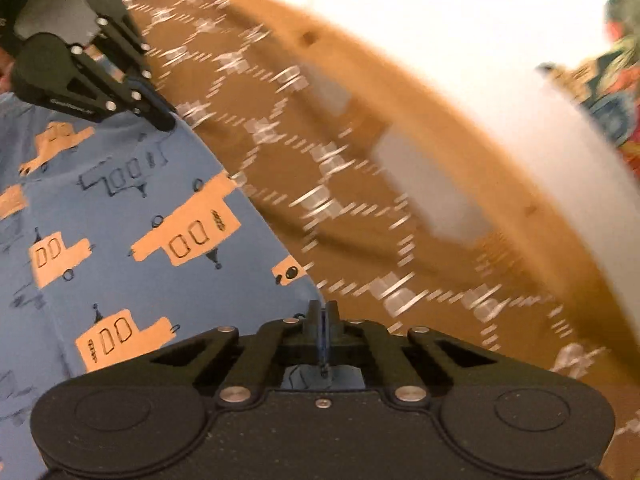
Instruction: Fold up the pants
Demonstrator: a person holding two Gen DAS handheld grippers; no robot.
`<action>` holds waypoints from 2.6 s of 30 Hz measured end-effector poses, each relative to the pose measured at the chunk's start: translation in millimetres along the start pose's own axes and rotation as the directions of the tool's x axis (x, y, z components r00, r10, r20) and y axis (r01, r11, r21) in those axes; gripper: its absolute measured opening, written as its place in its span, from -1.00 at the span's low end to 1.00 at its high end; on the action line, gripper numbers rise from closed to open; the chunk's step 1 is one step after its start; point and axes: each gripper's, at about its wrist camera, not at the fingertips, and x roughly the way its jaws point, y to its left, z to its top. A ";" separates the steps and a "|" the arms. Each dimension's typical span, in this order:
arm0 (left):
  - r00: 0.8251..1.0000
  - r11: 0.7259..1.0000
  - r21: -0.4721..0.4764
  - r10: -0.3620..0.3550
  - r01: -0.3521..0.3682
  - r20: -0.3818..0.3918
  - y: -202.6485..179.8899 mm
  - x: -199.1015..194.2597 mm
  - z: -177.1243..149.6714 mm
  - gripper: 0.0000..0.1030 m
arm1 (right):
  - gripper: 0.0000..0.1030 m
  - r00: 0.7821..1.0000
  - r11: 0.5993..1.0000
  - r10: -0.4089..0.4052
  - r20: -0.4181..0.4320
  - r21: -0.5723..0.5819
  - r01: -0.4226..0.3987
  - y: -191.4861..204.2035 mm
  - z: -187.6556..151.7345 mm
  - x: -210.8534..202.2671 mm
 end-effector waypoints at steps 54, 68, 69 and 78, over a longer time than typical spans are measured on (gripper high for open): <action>0.952 0.952 0.045 0.301 -0.304 0.058 52.4 -83.7 -61.9 -1.00 | -1.00 0.987 0.999 0.009 0.163 0.052 -0.017 27.6 67.5 -32.1; 0.947 0.890 0.358 0.201 -0.283 0.249 -37.7 -165.1 -166.3 -1.00 | -1.00 0.969 0.993 0.080 0.236 0.061 -0.097 147.8 -31.3 -168.6; 0.952 0.880 0.385 0.197 -0.278 0.236 -44.1 -166.0 -176.9 -1.00 | -1.00 0.969 0.992 0.085 0.231 0.076 -0.105 161.6 -39.7 -173.1; 0.978 0.883 0.421 0.167 -0.206 0.128 -73.4 -163.2 -222.2 -1.00 | -1.00 0.981 0.979 0.093 0.168 0.161 -0.121 238.0 -78.0 -172.2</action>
